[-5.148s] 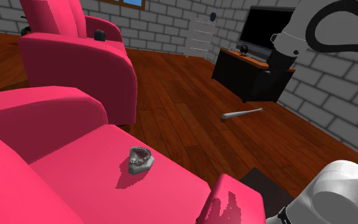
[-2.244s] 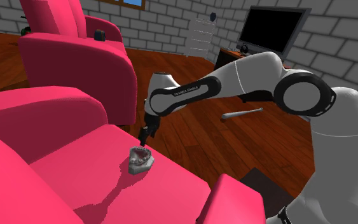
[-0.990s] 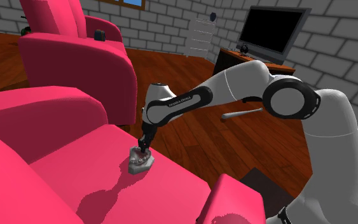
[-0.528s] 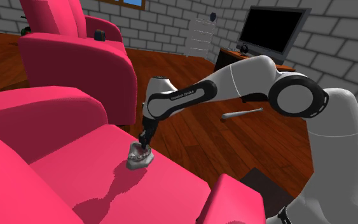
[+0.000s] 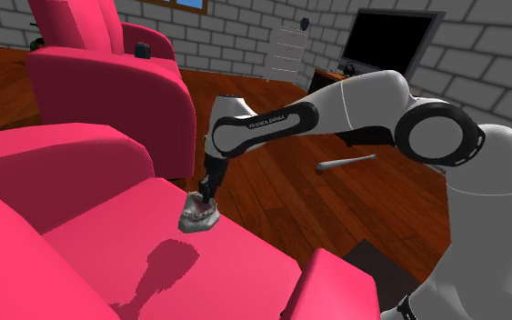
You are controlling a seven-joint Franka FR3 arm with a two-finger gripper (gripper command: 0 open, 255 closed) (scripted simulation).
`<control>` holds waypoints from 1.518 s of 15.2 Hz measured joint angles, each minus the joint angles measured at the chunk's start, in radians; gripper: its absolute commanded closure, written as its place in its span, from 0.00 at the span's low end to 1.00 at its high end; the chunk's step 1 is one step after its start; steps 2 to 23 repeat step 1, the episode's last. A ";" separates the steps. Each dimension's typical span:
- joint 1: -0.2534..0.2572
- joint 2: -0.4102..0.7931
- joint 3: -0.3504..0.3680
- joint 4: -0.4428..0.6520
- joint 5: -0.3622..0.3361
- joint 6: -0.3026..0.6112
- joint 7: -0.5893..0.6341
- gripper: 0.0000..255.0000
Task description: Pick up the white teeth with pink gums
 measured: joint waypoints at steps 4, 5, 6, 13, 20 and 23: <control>-0.001 -0.005 0.000 0.001 0.000 -0.006 0.000 1.00; -0.001 -0.005 0.000 0.001 0.000 -0.006 0.000 1.00; -0.001 -0.005 0.000 0.001 0.000 -0.006 0.000 1.00; -0.001 -0.005 0.000 0.001 0.000 -0.006 0.000 1.00; -0.001 -0.005 0.000 0.001 0.000 -0.006 0.000 1.00; -0.001 -0.005 0.000 0.001 0.000 -0.006 0.000 1.00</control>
